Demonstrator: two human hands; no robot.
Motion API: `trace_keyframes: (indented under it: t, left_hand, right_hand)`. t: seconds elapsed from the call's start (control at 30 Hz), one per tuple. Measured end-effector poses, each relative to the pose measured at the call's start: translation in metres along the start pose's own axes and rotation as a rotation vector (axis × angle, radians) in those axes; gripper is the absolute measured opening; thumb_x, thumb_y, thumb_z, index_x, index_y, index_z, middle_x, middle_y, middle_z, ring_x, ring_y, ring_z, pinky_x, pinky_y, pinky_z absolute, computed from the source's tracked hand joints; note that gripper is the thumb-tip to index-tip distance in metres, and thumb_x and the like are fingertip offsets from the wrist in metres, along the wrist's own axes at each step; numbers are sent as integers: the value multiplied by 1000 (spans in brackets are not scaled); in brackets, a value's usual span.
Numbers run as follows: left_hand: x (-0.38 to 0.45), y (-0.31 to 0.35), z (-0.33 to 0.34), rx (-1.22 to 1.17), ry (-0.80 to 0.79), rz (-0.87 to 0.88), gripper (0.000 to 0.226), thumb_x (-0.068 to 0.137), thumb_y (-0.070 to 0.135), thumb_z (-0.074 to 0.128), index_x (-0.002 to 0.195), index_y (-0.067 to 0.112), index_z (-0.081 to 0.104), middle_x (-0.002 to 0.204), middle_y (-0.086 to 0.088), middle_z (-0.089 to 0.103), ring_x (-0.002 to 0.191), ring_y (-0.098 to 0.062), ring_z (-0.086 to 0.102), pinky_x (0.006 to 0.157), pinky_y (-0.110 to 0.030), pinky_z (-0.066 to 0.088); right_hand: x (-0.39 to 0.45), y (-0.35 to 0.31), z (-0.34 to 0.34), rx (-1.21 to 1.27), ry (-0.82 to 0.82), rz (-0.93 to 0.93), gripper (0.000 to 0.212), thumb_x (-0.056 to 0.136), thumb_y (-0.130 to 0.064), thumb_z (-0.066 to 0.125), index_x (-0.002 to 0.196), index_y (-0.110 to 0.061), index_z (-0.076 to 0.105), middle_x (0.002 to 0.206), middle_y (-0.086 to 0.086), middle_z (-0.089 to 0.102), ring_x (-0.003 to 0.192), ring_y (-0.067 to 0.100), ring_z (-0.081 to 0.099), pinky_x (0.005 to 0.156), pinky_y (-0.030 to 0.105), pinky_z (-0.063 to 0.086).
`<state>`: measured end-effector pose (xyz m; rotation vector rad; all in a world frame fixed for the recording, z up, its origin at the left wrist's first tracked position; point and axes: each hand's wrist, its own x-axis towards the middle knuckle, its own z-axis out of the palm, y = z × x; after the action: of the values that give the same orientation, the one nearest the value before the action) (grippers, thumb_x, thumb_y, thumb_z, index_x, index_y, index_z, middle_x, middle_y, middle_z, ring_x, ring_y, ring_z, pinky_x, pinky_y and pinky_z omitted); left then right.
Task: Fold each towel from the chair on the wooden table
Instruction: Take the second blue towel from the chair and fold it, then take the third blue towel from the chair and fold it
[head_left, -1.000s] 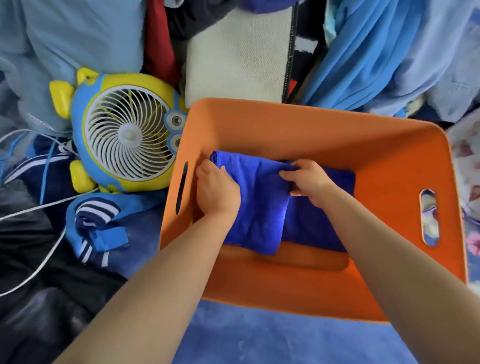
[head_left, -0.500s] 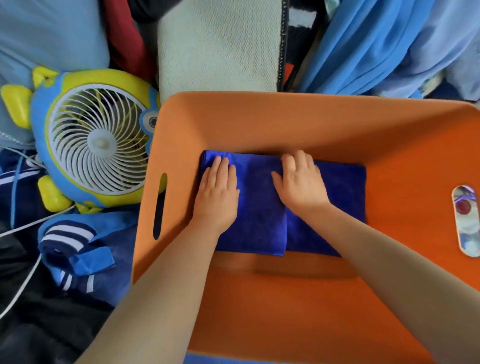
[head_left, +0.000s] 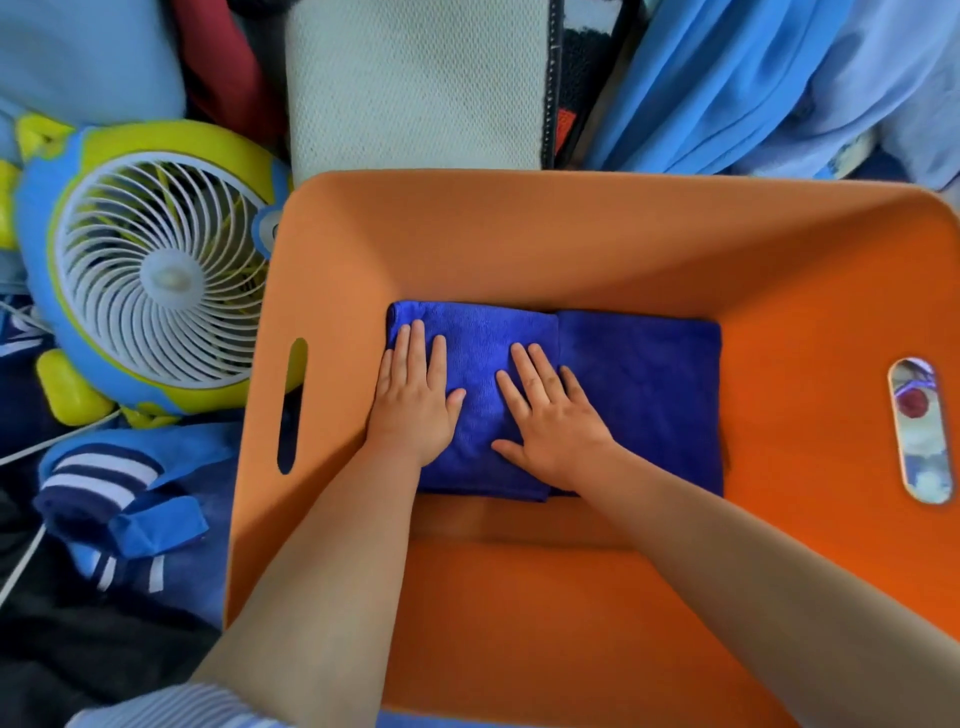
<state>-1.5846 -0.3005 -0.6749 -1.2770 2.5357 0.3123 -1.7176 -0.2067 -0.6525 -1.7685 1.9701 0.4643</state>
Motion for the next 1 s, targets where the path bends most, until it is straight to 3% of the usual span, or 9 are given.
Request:
trace_keyframes:
  t: [0.17, 0.27, 0.37, 0.47, 0.63, 0.87, 1.0]
  left_hand:
    - [-3, 8, -31, 77, -173, -32, 67, 98, 41, 27, 147, 9, -7, 155, -14, -15, 144, -26, -12, 118, -36, 1]
    - [-16, 18, -60, 84, -174, -47, 61, 96, 29, 40, 146, 7, 11, 155, -15, 3, 144, -27, 3, 115, -36, 17]
    - [-37, 26, -91, 159, -96, -9, 44, 93, 22, 46, 133, 9, 34, 142, -15, 32, 133, -29, 30, 101, -37, 34]
    - [-58, 30, -129, 225, -94, -13, 33, 92, 21, 46, 124, 9, 45, 129, -12, 45, 121, -28, 43, 95, -37, 39]
    - [-101, 44, -223, 303, 32, 8, 35, 90, 14, 45, 125, 9, 49, 128, -11, 48, 122, -28, 45, 93, -40, 43]
    - [-217, 83, -342, 288, 311, -9, 38, 89, 8, 40, 125, 7, 49, 129, -13, 44, 122, -30, 41, 96, -40, 37]
    - [-291, 101, -379, 277, 398, -35, 38, 87, 6, 43, 124, 6, 49, 130, -13, 44, 123, -30, 40, 96, -40, 36]
  right_hand:
    - [-7, -3, -20, 27, -121, 35, 75, 92, -54, 28, 145, -18, -11, 152, 7, -26, 142, 23, -20, 117, 44, 2]
    - [-26, -2, -40, 119, -142, 52, 70, 95, -48, 29, 146, -16, -6, 154, 6, -20, 143, 21, -14, 116, 44, 3]
    - [-54, 8, -69, 211, -69, 65, 64, 96, -40, 34, 147, -14, 4, 156, 8, -7, 144, 22, -7, 116, 41, 9]
    - [-84, 22, -104, 312, 11, 138, 61, 96, -35, 38, 145, -11, 13, 156, 9, 7, 144, 26, 1, 116, 41, 15]
    - [-154, 28, -174, 324, 259, 176, 41, 96, -26, 40, 130, -4, 39, 140, 15, 37, 133, 30, 29, 105, 41, 32]
    - [-279, 16, -248, 221, 535, 170, 34, 92, -17, 41, 122, -3, 47, 127, 15, 49, 120, 30, 42, 89, 37, 40]
    - [-353, 3, -266, 201, 622, 182, 34, 93, -18, 40, 123, -3, 47, 128, 13, 49, 121, 30, 41, 90, 37, 41]
